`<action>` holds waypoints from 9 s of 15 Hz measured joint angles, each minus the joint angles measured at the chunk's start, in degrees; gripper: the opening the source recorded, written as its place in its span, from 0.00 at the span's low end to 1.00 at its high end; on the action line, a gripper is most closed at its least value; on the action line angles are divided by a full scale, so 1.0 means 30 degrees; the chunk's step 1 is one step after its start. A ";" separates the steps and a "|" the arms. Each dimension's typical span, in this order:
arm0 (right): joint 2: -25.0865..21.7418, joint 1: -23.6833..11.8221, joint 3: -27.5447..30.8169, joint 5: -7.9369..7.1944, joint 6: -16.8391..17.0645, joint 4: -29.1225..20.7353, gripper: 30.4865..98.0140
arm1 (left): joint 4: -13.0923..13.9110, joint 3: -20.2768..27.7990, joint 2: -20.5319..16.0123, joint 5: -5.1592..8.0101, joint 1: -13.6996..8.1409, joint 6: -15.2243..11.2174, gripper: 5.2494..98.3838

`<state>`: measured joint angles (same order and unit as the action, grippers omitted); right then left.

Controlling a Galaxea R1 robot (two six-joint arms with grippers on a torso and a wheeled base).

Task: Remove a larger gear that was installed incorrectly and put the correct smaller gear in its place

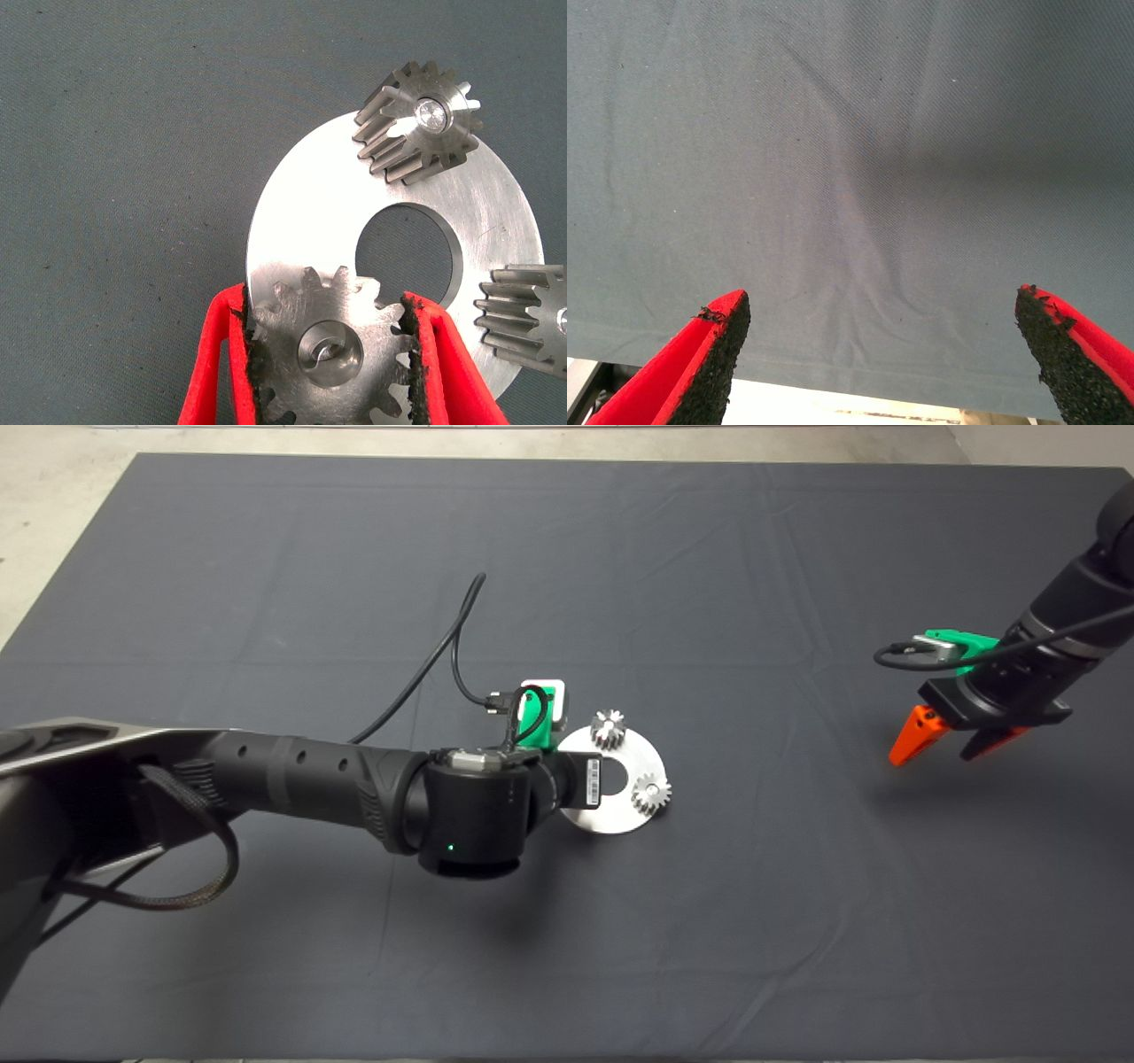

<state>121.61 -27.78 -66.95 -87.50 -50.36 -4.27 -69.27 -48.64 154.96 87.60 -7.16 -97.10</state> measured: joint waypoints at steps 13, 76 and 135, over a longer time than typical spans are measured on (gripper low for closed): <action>0.0008 -0.0008 -0.0132 0.0000 0.0057 0.0008 0.72 | -0.0065 0.0614 0.0231 0.0069 0.0212 -0.0029 0.20; -0.1658 -0.0061 0.2296 0.0000 0.0122 0.0020 0.72 | 1.1611 -0.3458 0.2226 -0.0041 -0.4092 0.6055 0.19; -0.1341 -0.0695 0.1552 0.0000 0.0146 0.0028 0.72 | 0.9533 -0.4706 0.2637 -0.0041 -0.4588 0.6595 0.19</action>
<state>117.59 -29.87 -62.29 -87.50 -49.92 -4.18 -40.67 -62.76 162.87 87.48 -20.92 -77.31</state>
